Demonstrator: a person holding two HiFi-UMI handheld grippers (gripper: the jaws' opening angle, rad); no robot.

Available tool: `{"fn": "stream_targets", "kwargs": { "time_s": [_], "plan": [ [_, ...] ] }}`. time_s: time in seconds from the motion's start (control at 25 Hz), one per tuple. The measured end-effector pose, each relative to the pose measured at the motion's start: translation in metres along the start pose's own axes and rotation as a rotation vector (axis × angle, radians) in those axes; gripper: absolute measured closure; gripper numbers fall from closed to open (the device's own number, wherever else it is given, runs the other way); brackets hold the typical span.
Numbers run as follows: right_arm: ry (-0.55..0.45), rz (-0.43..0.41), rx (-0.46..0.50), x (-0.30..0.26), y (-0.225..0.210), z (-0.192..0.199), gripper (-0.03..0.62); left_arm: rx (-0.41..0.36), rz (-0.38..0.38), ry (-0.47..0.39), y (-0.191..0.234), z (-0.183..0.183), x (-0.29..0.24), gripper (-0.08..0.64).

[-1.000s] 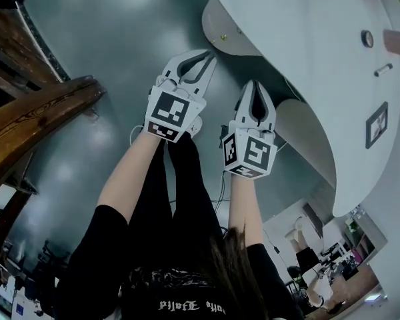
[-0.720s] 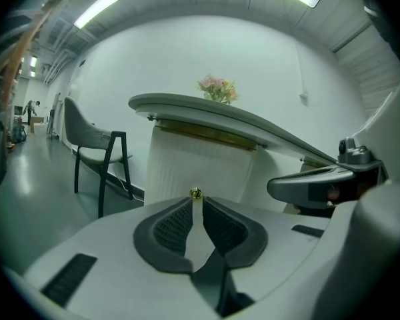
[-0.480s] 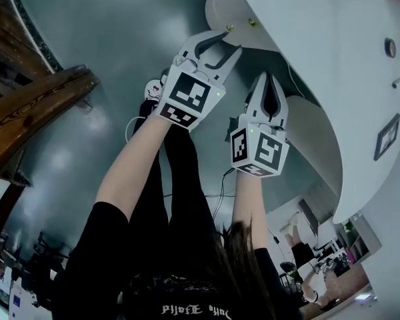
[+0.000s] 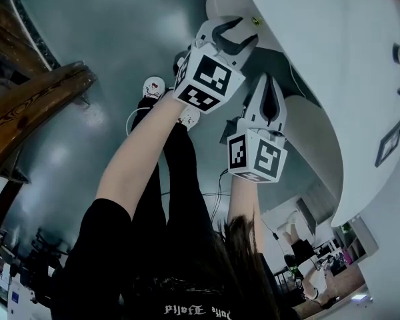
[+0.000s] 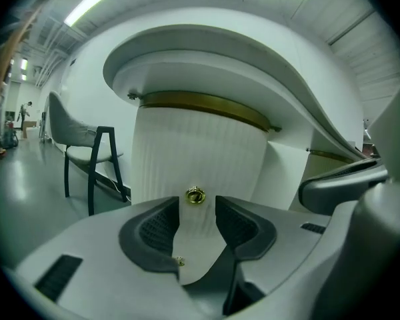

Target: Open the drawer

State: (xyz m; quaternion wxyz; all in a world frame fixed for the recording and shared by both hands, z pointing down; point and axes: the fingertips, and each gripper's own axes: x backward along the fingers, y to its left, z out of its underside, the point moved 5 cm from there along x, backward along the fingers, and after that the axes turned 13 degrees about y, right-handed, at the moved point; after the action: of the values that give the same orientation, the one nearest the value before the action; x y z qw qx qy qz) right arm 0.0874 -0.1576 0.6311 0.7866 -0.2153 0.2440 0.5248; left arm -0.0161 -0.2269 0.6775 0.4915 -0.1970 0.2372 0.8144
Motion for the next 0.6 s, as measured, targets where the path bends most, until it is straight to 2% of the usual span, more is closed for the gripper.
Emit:
{"fn": "stream_targets", "kwargs": {
  "time_s": [0.24,0.44,0.6],
  "plan": [
    [0.006,-0.01,-0.006,0.0,0.002,0.006,0.568,0.003,-0.012,-0.011,0.002,-0.005,-0.018,0.396],
    [0.009,-0.005,-0.007,0.0,-0.002,0.007,0.568,-0.041,-0.016,-0.002,0.001,-0.012,-0.031,0.397],
    [0.014,0.0,-0.014,-0.001,-0.004,0.008,0.568,-0.036,-0.014,-0.005,0.002,-0.016,-0.035,0.417]
  ]
}}
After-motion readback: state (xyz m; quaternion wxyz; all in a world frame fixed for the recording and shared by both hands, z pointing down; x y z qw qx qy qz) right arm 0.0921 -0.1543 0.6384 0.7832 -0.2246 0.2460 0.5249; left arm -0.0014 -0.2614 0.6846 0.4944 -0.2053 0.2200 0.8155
